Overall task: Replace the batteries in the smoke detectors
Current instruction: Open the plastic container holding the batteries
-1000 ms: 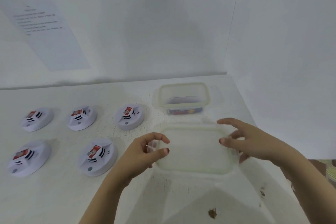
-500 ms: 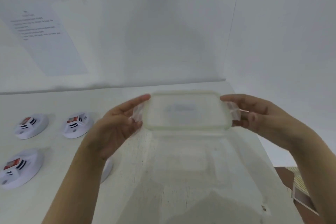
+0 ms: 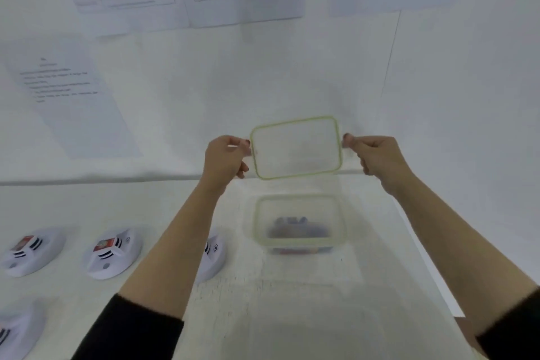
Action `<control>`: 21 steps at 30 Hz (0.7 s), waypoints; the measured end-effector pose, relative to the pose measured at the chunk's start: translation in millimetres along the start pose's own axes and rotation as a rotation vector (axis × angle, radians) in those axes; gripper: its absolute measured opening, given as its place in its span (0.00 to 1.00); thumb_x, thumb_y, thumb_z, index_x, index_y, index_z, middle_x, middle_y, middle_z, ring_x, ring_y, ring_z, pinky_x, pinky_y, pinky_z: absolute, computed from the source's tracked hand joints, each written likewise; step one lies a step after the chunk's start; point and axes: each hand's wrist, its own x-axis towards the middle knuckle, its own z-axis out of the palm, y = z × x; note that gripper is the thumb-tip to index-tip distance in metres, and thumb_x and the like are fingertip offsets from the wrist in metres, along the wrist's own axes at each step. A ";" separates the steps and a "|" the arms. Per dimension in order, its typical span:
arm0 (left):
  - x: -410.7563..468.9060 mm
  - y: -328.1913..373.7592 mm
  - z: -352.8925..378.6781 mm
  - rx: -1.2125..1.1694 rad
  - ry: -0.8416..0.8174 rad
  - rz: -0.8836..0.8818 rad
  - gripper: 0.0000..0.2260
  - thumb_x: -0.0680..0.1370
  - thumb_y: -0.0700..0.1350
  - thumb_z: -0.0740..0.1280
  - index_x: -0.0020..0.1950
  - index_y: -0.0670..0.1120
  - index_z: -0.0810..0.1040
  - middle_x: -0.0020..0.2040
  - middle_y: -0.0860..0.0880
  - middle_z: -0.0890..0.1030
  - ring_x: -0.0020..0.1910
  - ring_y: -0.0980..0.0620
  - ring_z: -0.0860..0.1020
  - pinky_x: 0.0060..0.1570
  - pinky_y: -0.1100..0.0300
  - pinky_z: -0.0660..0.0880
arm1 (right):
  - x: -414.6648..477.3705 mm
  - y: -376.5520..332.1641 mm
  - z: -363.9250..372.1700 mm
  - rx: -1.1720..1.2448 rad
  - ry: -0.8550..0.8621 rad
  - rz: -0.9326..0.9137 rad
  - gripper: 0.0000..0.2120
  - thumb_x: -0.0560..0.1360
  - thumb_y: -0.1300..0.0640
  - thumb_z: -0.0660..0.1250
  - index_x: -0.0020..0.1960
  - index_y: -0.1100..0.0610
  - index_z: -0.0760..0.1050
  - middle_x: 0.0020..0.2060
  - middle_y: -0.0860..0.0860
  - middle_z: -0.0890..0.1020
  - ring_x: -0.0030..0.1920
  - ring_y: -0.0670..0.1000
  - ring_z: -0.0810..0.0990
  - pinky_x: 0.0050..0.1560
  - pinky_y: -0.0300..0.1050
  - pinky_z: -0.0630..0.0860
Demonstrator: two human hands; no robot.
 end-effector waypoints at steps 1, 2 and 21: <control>9.1 -8.4 5.2 0.048 0.017 -0.018 0.09 0.77 0.35 0.65 0.38 0.43 0.76 0.38 0.47 0.81 0.17 0.60 0.71 0.17 0.67 0.67 | 8.2 8.8 4.6 -0.049 -0.002 0.038 0.12 0.73 0.49 0.69 0.42 0.59 0.82 0.17 0.45 0.64 0.23 0.48 0.60 0.24 0.37 0.58; 16.1 -16.5 9.8 0.080 0.023 -0.047 0.08 0.76 0.35 0.66 0.37 0.42 0.77 0.38 0.47 0.81 0.17 0.60 0.71 0.17 0.68 0.67 | 14.9 18.2 8.8 -0.104 -0.011 0.077 0.13 0.73 0.49 0.69 0.41 0.60 0.82 0.18 0.47 0.66 0.24 0.49 0.61 0.23 0.38 0.60; -2.8 -59.0 14.6 0.120 -0.232 -0.310 0.11 0.77 0.40 0.68 0.59 0.47 0.78 0.46 0.48 0.80 0.41 0.53 0.78 0.37 0.62 0.76 | -10.6 56.8 18.6 -0.290 -0.184 0.300 0.10 0.77 0.49 0.63 0.53 0.54 0.75 0.42 0.52 0.81 0.34 0.50 0.79 0.32 0.41 0.75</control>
